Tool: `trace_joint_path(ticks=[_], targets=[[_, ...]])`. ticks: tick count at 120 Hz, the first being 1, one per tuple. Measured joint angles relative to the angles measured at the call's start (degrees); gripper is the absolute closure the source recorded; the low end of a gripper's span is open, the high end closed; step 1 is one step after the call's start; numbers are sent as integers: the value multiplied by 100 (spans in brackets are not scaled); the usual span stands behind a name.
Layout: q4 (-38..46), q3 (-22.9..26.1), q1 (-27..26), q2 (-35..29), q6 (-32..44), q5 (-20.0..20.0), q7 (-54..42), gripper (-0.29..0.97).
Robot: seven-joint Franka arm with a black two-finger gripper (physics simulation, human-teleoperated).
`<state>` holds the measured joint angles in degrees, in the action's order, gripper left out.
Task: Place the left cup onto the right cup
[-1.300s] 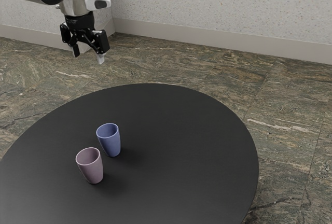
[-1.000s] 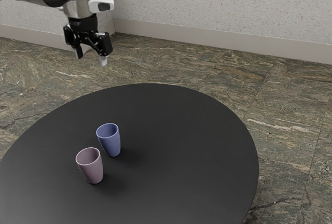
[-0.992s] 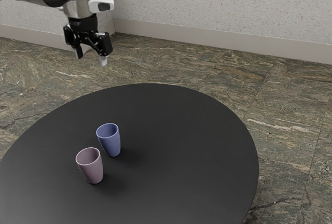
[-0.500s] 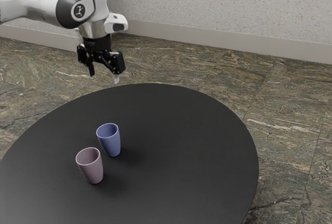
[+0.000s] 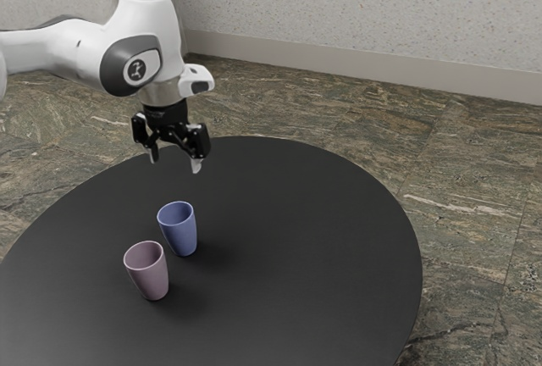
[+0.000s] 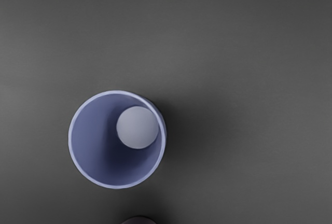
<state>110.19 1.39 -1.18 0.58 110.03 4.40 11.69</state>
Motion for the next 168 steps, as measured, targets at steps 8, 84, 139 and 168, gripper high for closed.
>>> trace_joint_path(ticks=[8,84,139,168], targets=[[60,1,-4,19,123,0,57,0],[464,-229,11,210,924,-168,222,0],[653,-236,9,494,1396,-213,184,0],[704,-236,19,651,1610,-217,168,0]])
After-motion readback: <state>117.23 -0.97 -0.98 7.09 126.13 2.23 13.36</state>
